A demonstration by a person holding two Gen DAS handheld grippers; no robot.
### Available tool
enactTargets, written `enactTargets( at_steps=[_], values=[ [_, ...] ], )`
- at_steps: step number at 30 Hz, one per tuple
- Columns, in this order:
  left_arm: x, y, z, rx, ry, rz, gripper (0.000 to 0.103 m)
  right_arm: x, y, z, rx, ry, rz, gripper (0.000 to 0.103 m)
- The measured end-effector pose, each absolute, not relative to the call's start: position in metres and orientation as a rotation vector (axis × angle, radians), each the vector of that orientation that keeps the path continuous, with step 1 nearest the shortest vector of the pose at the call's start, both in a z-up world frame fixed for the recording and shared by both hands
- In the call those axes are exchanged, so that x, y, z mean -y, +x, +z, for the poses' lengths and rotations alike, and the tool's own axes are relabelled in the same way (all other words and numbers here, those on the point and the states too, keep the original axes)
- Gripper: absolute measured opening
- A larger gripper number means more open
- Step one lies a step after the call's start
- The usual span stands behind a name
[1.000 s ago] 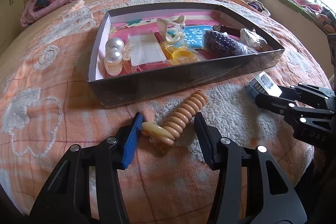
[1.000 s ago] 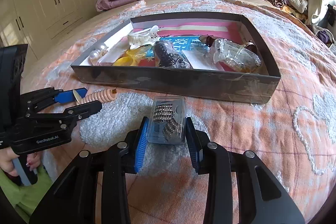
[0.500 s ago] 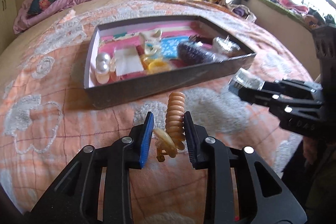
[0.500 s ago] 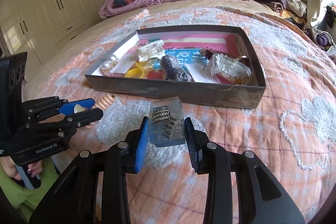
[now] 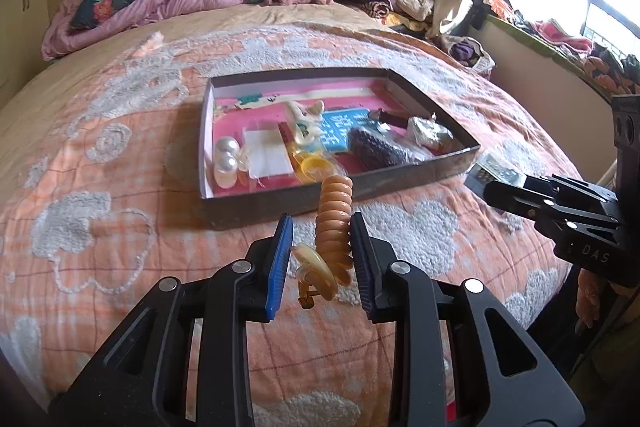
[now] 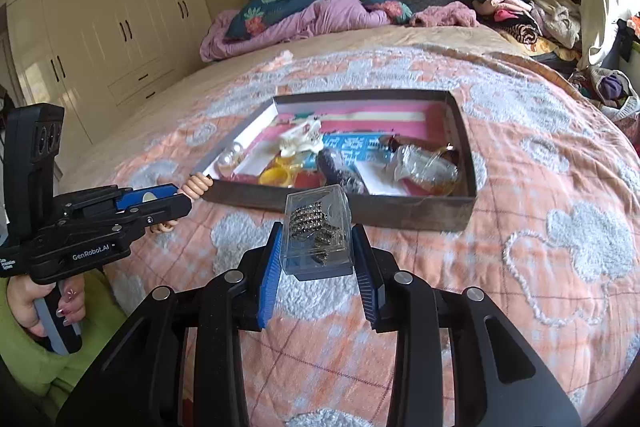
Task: Organize jewelry
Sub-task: 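Carry the hair tie into the grey box with left tool while right tool carries the stud box there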
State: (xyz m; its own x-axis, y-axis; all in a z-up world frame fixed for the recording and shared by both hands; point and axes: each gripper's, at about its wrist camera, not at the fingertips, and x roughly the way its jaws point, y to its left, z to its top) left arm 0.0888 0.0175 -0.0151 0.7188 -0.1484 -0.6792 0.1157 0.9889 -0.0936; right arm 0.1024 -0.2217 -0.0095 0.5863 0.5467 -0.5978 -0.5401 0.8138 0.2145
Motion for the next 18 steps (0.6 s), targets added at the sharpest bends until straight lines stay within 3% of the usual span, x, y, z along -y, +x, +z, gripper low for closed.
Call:
enactTargets(
  at_steps=[18],
  values=[
    [-0.020, 0.120, 0.004, -0.703, -0.065, -0.122, 0.022, 0.234, 0.117, 0.016, -0.612, 0.026, 0.580, 0.032]
  ],
)
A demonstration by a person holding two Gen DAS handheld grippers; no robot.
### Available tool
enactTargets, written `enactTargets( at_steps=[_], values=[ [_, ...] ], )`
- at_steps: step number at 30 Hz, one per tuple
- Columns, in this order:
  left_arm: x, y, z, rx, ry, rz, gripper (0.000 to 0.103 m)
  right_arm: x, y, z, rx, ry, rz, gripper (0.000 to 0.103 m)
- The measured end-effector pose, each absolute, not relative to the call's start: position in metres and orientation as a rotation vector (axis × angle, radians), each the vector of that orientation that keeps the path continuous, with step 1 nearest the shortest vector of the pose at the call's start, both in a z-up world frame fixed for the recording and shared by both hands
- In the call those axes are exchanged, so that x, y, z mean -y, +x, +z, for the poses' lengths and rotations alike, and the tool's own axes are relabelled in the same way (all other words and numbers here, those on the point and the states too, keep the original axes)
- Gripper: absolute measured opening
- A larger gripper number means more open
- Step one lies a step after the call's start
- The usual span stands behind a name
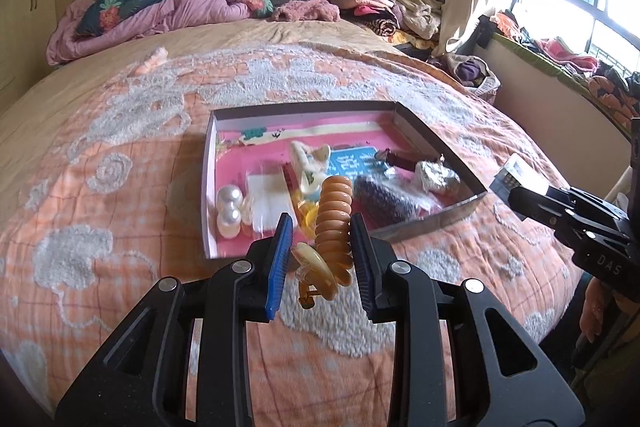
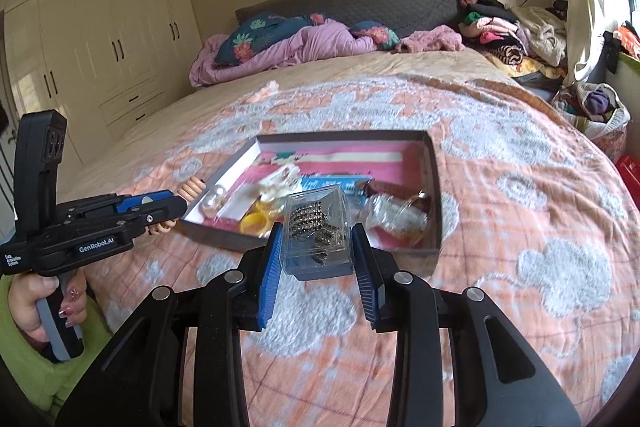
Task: Organize jewelry
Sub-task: 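Carry the hair tie into the grey box with left tool while right tool carries the stud box there, then open left tool to release the hair tie while right tool releases the stud box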
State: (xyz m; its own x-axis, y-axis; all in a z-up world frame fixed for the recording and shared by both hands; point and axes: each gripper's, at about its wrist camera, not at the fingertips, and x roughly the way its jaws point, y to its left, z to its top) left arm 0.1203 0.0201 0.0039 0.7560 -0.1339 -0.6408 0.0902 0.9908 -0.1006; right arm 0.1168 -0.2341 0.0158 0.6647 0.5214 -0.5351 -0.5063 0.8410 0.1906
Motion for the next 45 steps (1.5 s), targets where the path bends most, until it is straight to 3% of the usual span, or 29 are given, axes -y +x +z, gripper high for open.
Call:
enactTargets(
  at_steps=[24, 45],
  values=[
    [0.002, 0.184, 0.000, -0.710, -0.062, -0.121, 0.022, 0.242, 0.189, 0.036, -0.563, 0.039, 0.499, 0.032],
    [0.002, 0.199, -0.039, -0.803, -0.060, -0.101, 0.028, 0.215, 0.213, -0.036, -0.739, -0.003, 0.536, 0.033]
  ],
)
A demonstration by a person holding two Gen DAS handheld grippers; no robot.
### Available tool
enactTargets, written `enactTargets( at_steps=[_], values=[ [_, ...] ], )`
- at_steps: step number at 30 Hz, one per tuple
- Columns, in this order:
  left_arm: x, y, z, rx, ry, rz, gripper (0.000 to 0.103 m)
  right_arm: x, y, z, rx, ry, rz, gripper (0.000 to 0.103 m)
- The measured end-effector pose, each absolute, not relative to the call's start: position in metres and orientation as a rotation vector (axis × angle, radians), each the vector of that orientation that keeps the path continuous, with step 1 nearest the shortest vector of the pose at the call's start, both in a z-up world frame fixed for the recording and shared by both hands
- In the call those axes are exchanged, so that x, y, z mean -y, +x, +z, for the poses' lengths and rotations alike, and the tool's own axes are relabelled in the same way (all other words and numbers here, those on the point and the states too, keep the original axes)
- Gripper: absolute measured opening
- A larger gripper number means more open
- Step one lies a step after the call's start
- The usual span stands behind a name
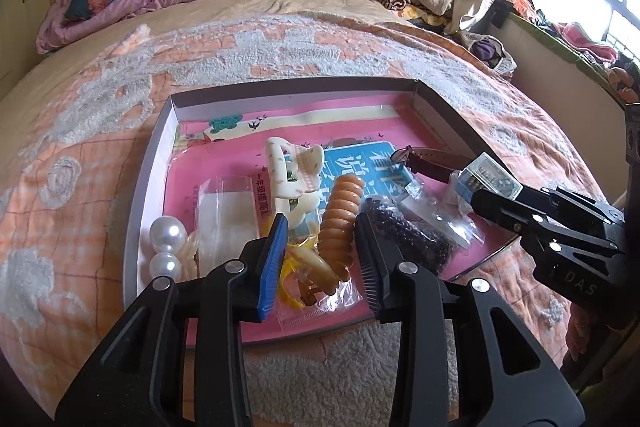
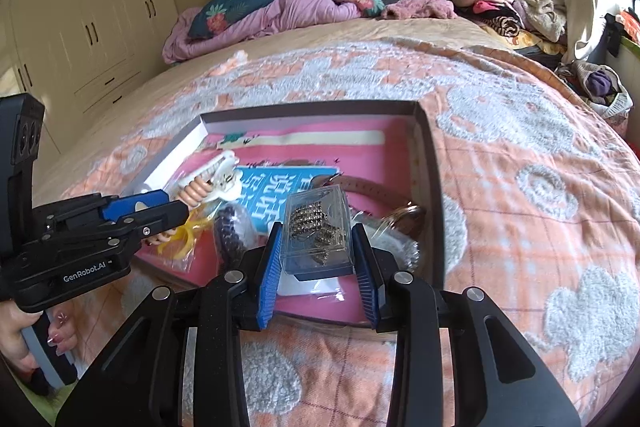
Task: Organize jewelry
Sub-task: 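Open left tool to release the hair tie while right tool releases the stud box, then withdraw both open tools from the grey box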
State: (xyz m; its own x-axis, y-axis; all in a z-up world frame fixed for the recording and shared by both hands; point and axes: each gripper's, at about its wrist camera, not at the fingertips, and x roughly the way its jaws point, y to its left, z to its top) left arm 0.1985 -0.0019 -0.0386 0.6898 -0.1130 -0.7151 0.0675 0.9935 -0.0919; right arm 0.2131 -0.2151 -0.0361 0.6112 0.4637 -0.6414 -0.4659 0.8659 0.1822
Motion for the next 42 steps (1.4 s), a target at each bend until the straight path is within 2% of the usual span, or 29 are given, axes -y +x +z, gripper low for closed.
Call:
enactTargets(
  at_steps=[11, 13, 29, 33, 35, 39, 41, 42],
  values=[
    [-0.001, 0.197, -0.041, -0.810, -0.064, -0.095, 0.029, 0.215, 0.213, -0.040, -0.754, 0.001, 0.528, 0.034],
    [-0.002, 0.196, -0.042, -0.814, -0.065, -0.093, 0.029, 0.215, 0.213, -0.040, -0.754, 0.000, 0.528, 0.039],
    [-0.003, 0.191, -0.032, -0.814, -0.065, -0.084, 0.035, 0.225, 0.198, -0.024, -0.728, 0.024, 0.520, 0.056],
    [-0.006, 0.186, -0.025, -0.808, -0.072, -0.084, 0.044, 0.228, 0.191, -0.016, -0.719, 0.036, 0.515, 0.062],
    [-0.006, 0.183, -0.020, -0.800, -0.072, -0.084, 0.046, 0.230, 0.186, -0.009, -0.709, 0.045, 0.515, 0.067],
    [-0.006, 0.169, -0.007, -0.774, -0.075, -0.082, 0.057, 0.235, 0.173, 0.005, -0.675, 0.064, 0.519, 0.079],
    [-0.005, 0.162, -0.001, -0.759, -0.072, -0.080, 0.064, 0.238, 0.165, 0.012, -0.657, 0.074, 0.521, 0.083],
    [-0.004, 0.157, 0.002, -0.747, -0.069, -0.080, 0.073, 0.239, 0.162, 0.014, -0.652, 0.077, 0.522, 0.084]
  ],
)
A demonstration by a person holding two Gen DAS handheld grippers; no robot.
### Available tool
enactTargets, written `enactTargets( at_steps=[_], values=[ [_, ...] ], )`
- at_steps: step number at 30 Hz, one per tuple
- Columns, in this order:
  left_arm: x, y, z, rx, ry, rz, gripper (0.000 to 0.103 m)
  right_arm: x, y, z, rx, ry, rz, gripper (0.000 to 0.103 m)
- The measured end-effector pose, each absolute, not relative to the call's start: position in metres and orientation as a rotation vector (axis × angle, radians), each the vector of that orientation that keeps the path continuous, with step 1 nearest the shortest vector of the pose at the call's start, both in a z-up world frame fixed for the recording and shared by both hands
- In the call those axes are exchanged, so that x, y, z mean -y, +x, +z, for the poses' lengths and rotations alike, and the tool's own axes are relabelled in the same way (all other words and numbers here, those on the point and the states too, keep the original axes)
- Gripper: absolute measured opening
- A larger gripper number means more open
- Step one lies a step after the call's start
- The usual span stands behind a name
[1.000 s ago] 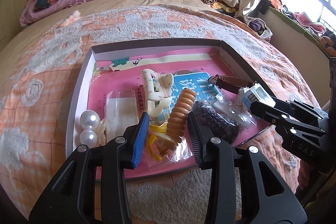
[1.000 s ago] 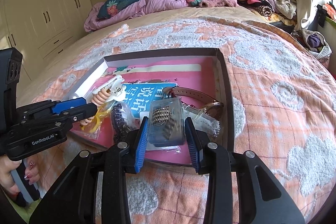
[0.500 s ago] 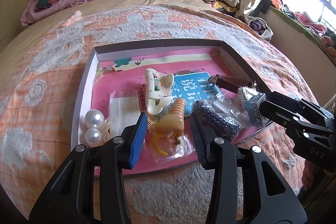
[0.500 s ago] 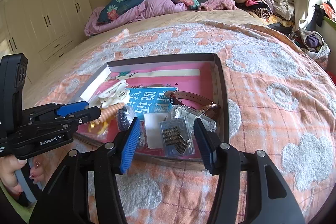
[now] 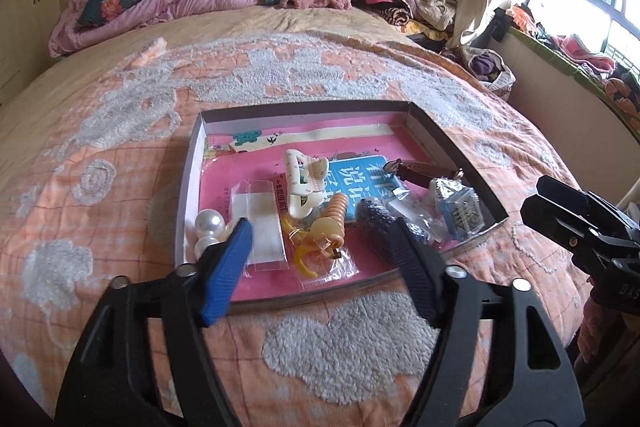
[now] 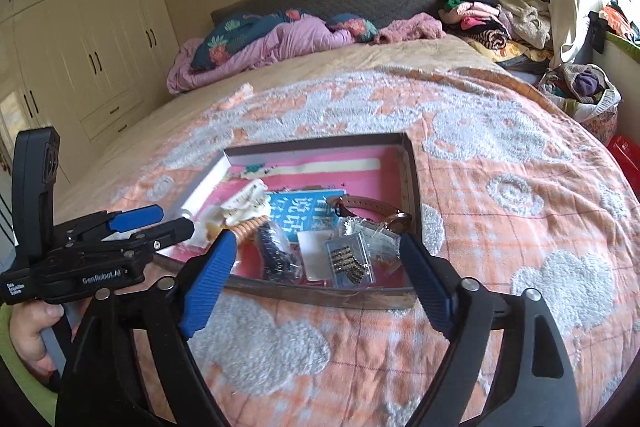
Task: Organize jewelry
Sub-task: 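Withdraw both open tools from the grey box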
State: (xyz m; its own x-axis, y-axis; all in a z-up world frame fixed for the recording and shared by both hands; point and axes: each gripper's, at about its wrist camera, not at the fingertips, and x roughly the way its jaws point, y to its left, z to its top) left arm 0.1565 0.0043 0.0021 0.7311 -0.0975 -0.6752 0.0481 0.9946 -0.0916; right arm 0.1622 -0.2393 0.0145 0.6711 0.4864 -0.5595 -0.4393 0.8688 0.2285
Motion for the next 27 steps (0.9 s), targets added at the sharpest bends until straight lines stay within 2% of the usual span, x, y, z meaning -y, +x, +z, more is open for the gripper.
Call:
enactTargets(
  at_steps=[2, 3, 4, 6, 13, 27],
  values=[
    [-0.003, 0.147, 0.008, -0.727, -0.065, -0.083, 0.079, 0.242, 0.154, 0.021, -0.644, 0.085, 0.516, 0.086],
    [-0.002, 0.142, 0.011, -0.718, -0.061, -0.084, 0.082, 0.243, 0.150, 0.023, -0.639, 0.092, 0.515, 0.091],
    [-0.001, 0.139, 0.013, -0.713, -0.057, -0.083, 0.088, 0.246, 0.144, 0.026, -0.629, 0.103, 0.518, 0.091],
    [-0.001, 0.130, 0.017, -0.699, -0.053, -0.081, 0.093, 0.248, 0.135, 0.029, -0.621, 0.106, 0.522, 0.091],
    [-0.001, 0.104, 0.023, -0.698, -0.072, -0.075, 0.093, 0.253, 0.104, 0.034, -0.610, 0.085, 0.532, 0.092],
    [-0.004, 0.068, -0.002, -0.745, -0.098, -0.028, 0.093, 0.260, 0.078, 0.011, -0.658, 0.050, 0.496, 0.092]
  ],
)
